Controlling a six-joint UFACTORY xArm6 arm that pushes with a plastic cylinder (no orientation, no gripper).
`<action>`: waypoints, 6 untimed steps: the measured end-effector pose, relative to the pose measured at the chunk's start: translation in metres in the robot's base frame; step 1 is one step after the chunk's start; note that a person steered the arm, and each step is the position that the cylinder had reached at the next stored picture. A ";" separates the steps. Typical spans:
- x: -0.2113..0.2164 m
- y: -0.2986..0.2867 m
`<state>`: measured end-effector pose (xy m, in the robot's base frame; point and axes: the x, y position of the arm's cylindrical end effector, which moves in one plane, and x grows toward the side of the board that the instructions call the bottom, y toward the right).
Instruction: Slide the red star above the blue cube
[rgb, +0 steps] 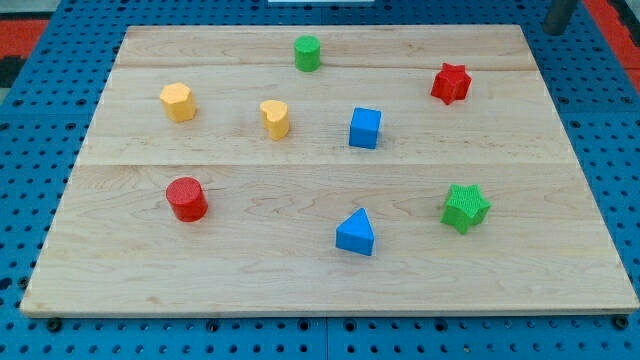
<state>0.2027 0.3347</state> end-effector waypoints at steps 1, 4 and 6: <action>0.000 0.000; 0.068 -0.030; 0.102 -0.196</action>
